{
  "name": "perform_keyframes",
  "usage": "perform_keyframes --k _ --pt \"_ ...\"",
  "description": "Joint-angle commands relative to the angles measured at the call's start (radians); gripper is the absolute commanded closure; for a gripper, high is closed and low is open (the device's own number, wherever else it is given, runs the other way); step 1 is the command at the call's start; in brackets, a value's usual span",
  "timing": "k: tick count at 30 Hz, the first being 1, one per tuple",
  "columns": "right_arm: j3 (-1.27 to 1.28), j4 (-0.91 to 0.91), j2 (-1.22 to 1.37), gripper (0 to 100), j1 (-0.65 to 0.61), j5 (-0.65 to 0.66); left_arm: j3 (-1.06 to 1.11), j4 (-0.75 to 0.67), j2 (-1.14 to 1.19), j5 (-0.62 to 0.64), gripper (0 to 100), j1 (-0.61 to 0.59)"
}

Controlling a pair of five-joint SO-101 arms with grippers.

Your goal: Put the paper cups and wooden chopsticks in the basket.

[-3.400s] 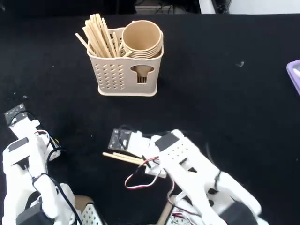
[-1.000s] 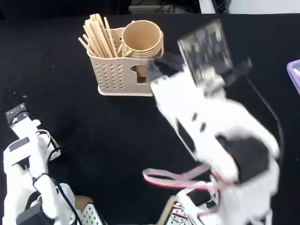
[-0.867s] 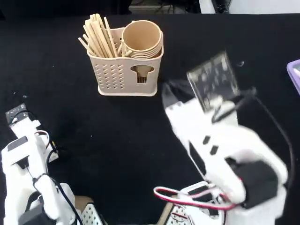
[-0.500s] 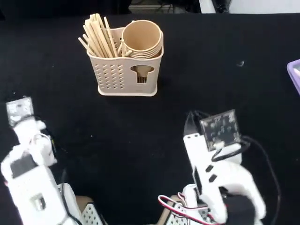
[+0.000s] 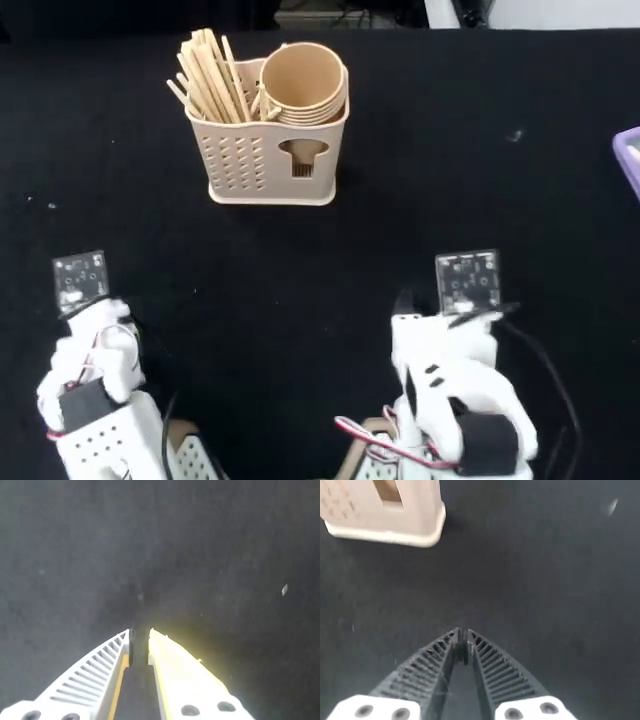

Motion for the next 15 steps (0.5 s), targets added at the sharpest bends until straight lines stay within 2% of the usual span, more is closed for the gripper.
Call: perform_keyframes --k 1,6,9,15 --pt "0.067 -0.051 -0.091 98.7 0.014 -0.012 0.094 0.003 -0.04 0.0 93 -0.035" --pt "0.265 -0.1 -0.093 98.7 0.008 -0.009 0.097 0.003 -0.051 0.0 93 -0.099" --pt "0.433 -0.252 -0.093 98.7 0.012 -0.009 0.097 0.003 -0.051 0.0 93 -0.099" --pt "0.45 -0.196 -0.091 98.7 0.009 -0.011 0.097 0.005 -0.049 0.0 93 -0.101"
